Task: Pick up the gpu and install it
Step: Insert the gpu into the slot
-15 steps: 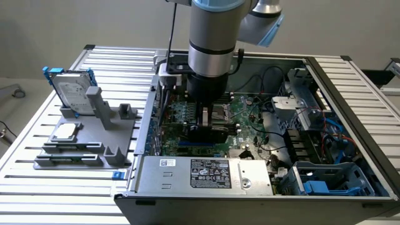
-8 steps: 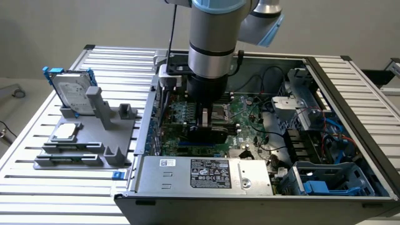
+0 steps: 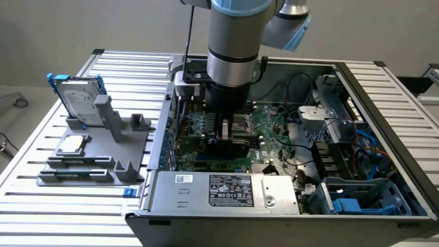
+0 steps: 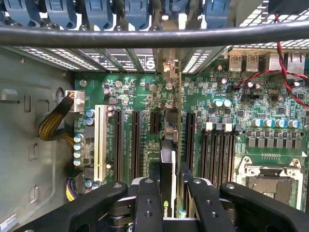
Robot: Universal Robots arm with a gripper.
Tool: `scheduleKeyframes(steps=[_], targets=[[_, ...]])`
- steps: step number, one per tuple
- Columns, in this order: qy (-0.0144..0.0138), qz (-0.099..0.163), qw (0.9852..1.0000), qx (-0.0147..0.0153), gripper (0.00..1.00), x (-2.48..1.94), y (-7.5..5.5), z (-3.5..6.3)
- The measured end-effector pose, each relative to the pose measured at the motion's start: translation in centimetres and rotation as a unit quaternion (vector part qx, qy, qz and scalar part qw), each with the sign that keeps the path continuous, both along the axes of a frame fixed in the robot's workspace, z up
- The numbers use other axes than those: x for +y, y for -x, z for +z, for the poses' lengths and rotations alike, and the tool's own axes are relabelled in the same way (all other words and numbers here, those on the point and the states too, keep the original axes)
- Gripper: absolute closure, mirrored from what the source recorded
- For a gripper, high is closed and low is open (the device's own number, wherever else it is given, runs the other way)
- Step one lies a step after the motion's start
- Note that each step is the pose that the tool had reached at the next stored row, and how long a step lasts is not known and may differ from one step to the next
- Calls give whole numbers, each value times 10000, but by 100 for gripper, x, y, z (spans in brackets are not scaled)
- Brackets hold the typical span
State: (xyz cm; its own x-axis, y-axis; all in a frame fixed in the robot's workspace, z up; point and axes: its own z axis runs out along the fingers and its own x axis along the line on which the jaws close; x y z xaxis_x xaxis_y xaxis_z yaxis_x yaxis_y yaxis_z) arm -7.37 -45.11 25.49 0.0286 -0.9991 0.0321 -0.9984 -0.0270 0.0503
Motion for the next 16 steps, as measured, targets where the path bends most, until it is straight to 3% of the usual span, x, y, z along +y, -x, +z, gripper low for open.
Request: scheduleKeyframes(steps=[6,11,16], targets=[[-31,49,10000,8,73,-1,-4,-6],[-87,137,9999,8,73,-2,-5,-8],[-119,204,9997,8,73,-9,-4,-7]])
